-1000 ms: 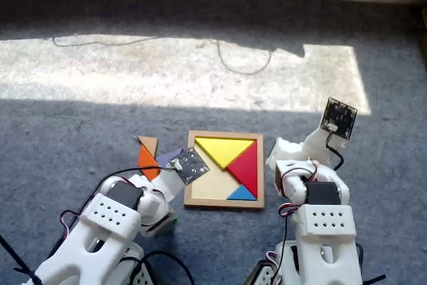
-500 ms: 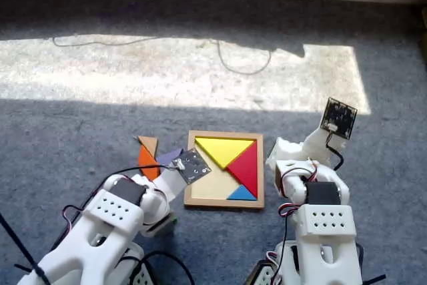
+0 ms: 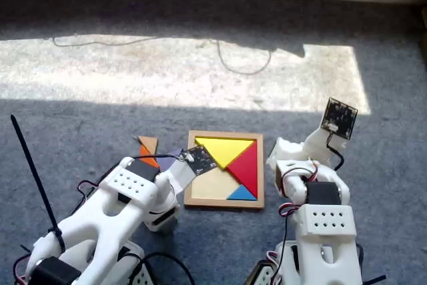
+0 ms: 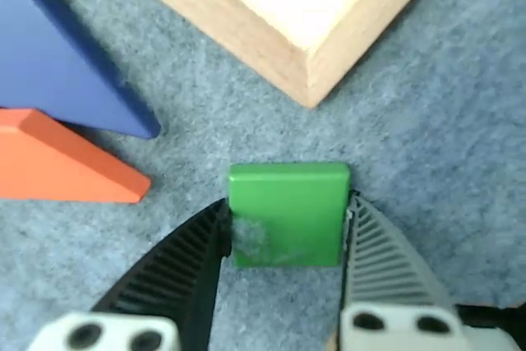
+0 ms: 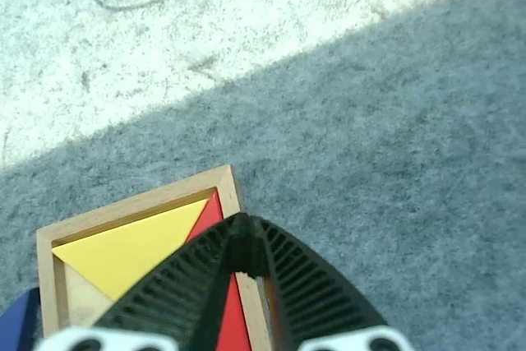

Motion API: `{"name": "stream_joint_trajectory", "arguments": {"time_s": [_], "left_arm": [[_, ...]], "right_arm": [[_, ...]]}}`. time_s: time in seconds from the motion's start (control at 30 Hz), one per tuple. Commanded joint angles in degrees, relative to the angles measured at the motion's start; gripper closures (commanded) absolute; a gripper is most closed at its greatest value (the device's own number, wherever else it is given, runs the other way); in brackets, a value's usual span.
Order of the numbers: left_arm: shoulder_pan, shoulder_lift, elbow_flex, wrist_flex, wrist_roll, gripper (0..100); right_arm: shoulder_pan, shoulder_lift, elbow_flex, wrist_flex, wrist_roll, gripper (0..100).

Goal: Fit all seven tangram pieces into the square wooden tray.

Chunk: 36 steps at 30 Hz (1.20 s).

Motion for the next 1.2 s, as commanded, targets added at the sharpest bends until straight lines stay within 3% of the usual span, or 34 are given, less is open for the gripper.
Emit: {"name": "stream_joint_trajectory", "arguments": {"time_s": [0.0,0.27,0.43,0.6,0.77,1.07,1.17], "left_arm": [[-1.63,-2.51,-2.86,3.25,-0.26,98],[-1.27,-15.60,-13.85,17.67,-0.35,98],[-1.10,-16.75,-18.68,18.64,-0.26,98],[1.10,-9.19,-18.86,12.92,0.18,98],[6.46,0.31,-23.34,7.38,7.03,98],[13.05,20.97,-39.52,6.07,14.77,98],[13.49,26.59,-44.00,6.07,16.97,93]], "right_arm": [[1.54,-1.36,-0.66,-1.27,0.70,99.2],[1.63,-1.36,-0.84,-1.27,0.62,99.2],[1.71,-1.36,-0.92,-1.27,0.53,99.2],[5.93,-1.36,-0.92,-1.36,0.35,99.2],[8.57,-1.36,-0.92,-1.36,0.35,99.2],[11.03,-1.36,-0.92,-1.36,0.35,99.2],[12.44,-1.36,-0.92,-1.36,0.35,99.2]]}}
